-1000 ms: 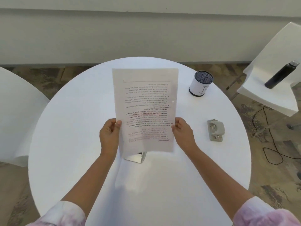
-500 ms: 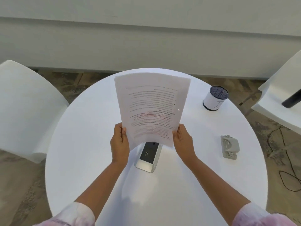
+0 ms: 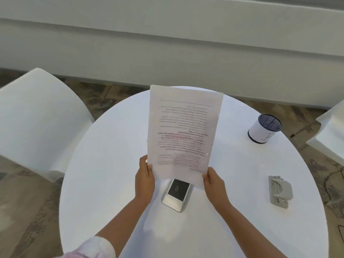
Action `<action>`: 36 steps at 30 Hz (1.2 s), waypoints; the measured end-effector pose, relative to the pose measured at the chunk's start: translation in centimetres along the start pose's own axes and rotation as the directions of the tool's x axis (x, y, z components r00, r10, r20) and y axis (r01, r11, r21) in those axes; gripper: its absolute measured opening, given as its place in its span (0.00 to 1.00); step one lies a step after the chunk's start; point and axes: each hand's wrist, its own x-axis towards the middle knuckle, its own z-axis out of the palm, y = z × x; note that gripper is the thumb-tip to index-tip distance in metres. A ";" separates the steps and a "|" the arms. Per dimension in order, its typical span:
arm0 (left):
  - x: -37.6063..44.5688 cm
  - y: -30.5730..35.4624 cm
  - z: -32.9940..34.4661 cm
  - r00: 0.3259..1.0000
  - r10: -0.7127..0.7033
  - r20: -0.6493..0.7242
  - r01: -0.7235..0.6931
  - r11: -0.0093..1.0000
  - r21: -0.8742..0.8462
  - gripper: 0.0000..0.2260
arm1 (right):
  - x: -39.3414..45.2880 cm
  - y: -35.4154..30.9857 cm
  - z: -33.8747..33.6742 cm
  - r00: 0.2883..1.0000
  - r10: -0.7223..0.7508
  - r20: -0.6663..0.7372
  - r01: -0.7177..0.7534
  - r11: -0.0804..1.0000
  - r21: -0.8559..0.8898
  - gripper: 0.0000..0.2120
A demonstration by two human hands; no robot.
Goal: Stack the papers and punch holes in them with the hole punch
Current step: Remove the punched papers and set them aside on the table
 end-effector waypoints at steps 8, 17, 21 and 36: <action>5.6 -0.2 -2.1 0.982 -0.062 -0.176 0.063 0.998 0.004 0.13 | 4.0 -2.9 1.9 0.998 0.031 0.050 -0.033 0.998 0.048 0.11; 13.1 -3.5 -4.2 0.963 -0.149 -0.222 0.168 0.983 0.069 0.12 | 9.5 -5.5 6.4 0.990 0.009 0.143 -0.013 1.000 0.020 0.11; 16.0 -4.7 -4.9 0.962 -0.155 -0.223 0.183 0.977 0.110 0.13 | 11.5 -6.4 7.9 0.988 -0.013 0.152 0.005 0.999 0.052 0.12; 21.4 -5.6 -5.3 0.982 -0.045 -0.185 0.096 0.956 0.278 0.12 | 14.2 -8.1 10.6 0.994 0.035 0.106 -0.050 0.989 0.142 0.14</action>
